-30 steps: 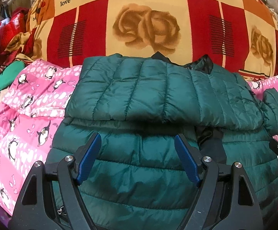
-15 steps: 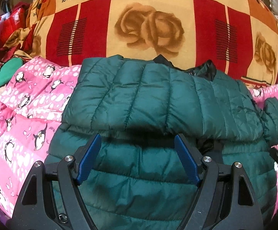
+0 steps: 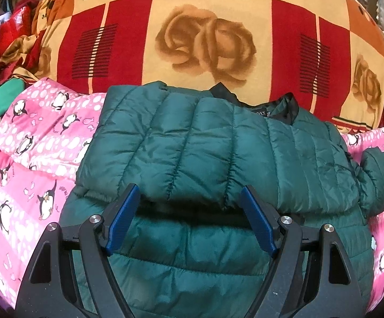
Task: Fold large clothes
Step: 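Grasp the sleeve cuff with the right tool and lift it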
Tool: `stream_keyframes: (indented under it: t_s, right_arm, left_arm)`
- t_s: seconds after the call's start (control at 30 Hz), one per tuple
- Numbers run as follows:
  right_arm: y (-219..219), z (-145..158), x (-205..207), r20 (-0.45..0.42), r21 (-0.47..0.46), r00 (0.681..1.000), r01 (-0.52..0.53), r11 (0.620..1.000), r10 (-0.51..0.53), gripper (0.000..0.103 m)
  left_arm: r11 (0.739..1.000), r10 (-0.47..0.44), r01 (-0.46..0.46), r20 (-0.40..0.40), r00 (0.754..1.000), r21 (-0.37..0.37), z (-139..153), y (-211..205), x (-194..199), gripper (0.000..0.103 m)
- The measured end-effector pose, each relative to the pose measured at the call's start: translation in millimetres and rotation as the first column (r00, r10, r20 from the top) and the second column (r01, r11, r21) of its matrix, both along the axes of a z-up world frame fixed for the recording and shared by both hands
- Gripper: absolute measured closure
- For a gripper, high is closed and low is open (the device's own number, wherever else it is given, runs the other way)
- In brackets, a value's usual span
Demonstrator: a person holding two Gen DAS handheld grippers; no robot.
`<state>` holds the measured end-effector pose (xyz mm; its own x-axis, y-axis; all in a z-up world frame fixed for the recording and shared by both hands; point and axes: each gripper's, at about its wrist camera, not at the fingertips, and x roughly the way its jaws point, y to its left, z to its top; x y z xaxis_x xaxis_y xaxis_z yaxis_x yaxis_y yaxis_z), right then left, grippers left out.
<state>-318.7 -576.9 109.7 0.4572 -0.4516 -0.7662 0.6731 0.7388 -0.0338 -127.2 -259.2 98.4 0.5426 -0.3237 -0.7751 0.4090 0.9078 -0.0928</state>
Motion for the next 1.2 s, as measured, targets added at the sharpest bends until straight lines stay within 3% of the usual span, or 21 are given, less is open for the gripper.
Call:
stream_keyframes:
  t_s: [0.43, 0.73, 0.93, 1.2]
  right_arm:
    - [-40.8, -5.3, -11.8, -0.030, -0.013, 0.998, 0.063, 0.998, -0.064, 0.034]
    - [-85.7, 3.0, -33.8, -0.002, -0.010, 0.987, 0.158, 0.987, -0.158, 0.034]
    - [-129.5, 12.4, -67.9, 0.026, -0.006, 0.960, 0.280, 0.960, -0.280, 0.034]
    - [-193.7, 16.7, -115.9, 0.136, 0.106, 0.885, 0.434, 0.894, -0.446, 0.030]
  left_arm:
    - [1.000, 0.002, -0.002, -0.001, 1.000, 0.007, -3.4, -5.0, 11.2, 0.024]
    - [1.000, -0.009, 0.009, -0.007, 1.000, 0.000, -4.8, -1.0, 17.7, 0.024]
    - [0.999, -0.030, 0.031, 0.005, 1.000, -0.015, -4.4, -0.2, 18.9, 0.024]
    - [1.000, 0.000, -0.001, -0.012, 1.000, -0.027, -6.9, 7.0, 30.4, 0.024]
